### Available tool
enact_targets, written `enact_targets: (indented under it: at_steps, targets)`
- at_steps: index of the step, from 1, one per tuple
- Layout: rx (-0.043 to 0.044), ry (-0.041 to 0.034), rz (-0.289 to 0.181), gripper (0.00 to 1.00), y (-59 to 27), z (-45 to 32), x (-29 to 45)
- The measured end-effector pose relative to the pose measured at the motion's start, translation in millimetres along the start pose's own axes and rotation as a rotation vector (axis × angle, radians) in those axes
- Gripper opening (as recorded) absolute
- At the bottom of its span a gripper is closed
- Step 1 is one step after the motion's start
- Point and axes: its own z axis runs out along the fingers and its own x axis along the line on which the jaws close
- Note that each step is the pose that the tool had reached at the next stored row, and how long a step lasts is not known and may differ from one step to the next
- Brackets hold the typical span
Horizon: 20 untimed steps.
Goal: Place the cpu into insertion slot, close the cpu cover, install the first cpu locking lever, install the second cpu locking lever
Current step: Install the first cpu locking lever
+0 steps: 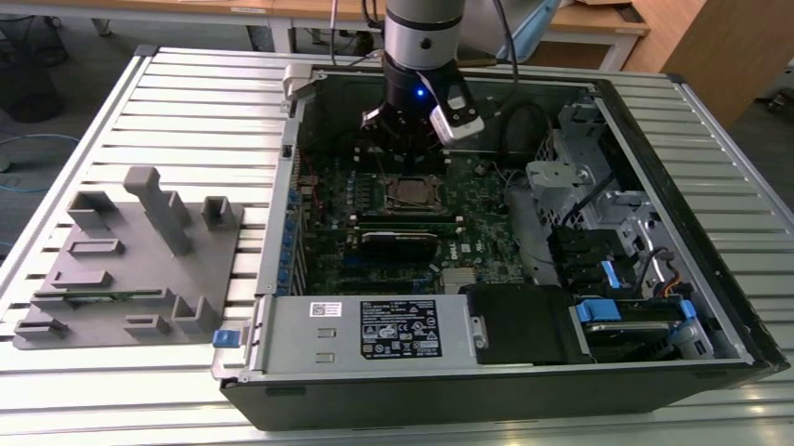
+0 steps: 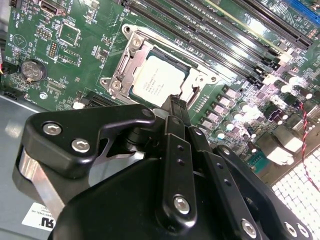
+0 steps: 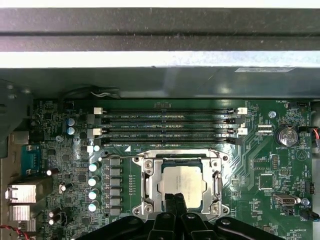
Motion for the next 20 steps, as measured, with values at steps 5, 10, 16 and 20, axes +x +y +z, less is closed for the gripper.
enact_targets:
  at_steps: [5, 10, 16, 20]
  targets:
    - [-0.0006, -0.0004, 0.0, 0.11, 0.1, -1.5, -0.1]
    - [-0.0005, -0.0003, 0.0, 0.11, 0.1, -1.6, 0.0]
    - [-0.0003, -0.0002, 0.0, 0.11, 0.2, -6.1, 0.0]
    - [-0.0004, -0.0003, 0.0, 0.11, 0.3, -12.1, -0.1]
